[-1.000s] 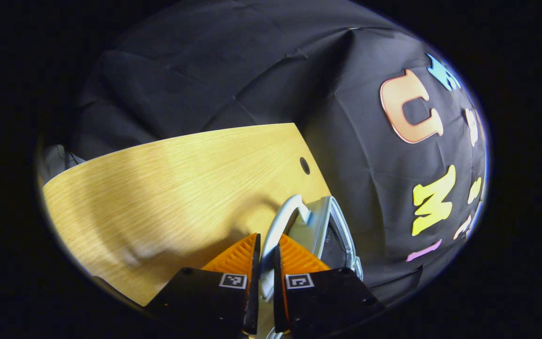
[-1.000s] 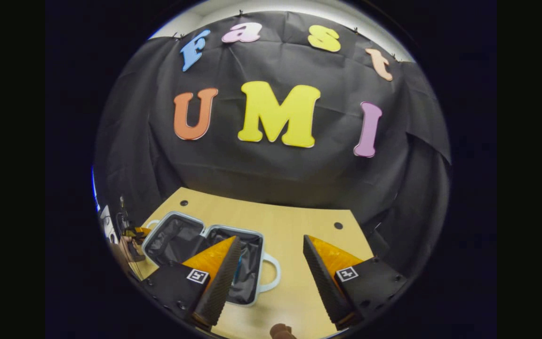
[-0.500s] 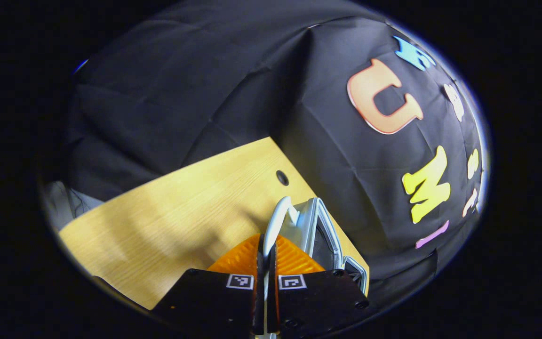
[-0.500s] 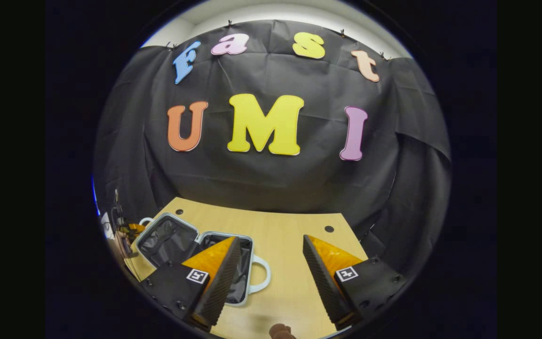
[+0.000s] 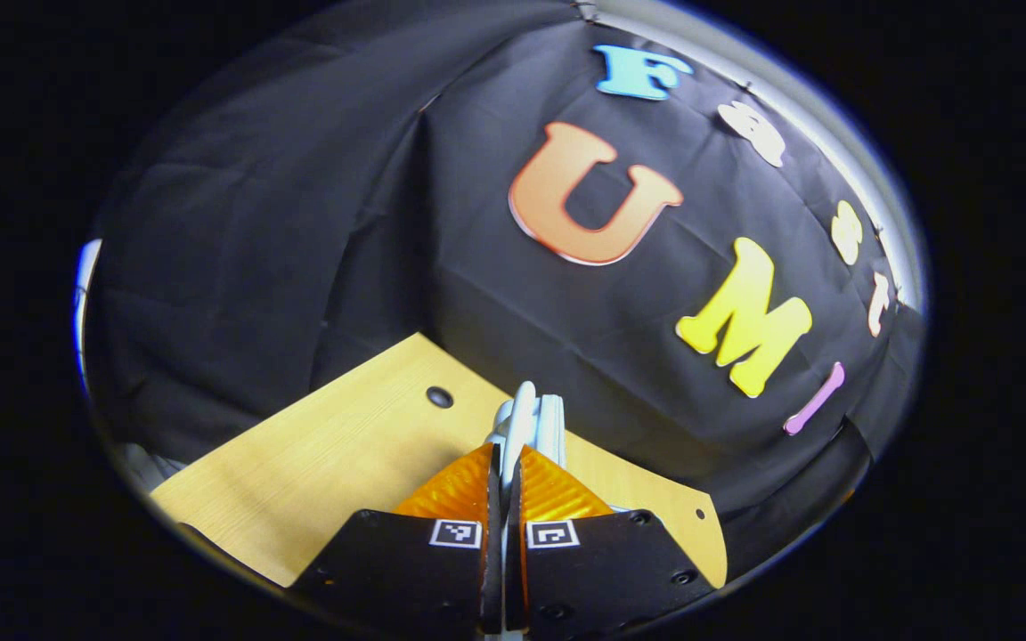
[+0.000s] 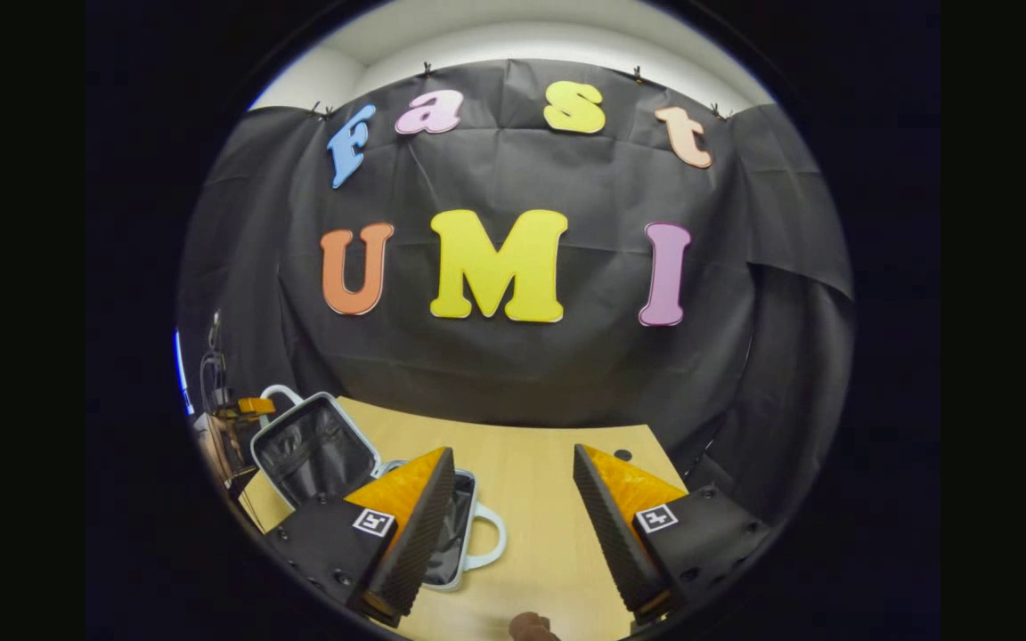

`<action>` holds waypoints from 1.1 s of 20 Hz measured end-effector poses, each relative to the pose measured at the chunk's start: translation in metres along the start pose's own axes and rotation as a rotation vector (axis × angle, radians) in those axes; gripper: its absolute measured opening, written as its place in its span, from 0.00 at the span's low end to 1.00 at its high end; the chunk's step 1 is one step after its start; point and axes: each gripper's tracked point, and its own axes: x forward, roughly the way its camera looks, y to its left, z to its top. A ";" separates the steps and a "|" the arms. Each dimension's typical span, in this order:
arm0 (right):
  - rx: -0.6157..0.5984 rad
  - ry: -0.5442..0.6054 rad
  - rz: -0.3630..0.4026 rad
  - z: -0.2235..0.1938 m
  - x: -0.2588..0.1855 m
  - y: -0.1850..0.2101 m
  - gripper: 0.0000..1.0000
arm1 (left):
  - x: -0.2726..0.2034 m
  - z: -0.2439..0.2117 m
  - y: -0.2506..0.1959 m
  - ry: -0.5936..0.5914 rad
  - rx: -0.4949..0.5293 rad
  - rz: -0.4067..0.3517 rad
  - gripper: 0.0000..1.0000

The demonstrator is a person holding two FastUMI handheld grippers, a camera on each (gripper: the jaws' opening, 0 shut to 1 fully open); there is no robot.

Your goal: First open the suitcase, pack the skin care products into it, and then close the suitcase.

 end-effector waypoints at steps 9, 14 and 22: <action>0.037 -0.016 0.038 -0.004 -0.006 -0.046 0.80 | -0.019 -0.029 -0.145 -0.038 0.185 -0.076 0.05; 0.026 -0.030 0.062 -0.003 -0.008 -0.070 0.78 | -0.021 -0.088 -0.217 -0.002 0.192 -0.143 0.05; 0.008 -0.008 0.078 -0.016 0.001 -0.112 0.80 | 0.007 -0.214 -0.284 0.177 0.314 -0.220 0.05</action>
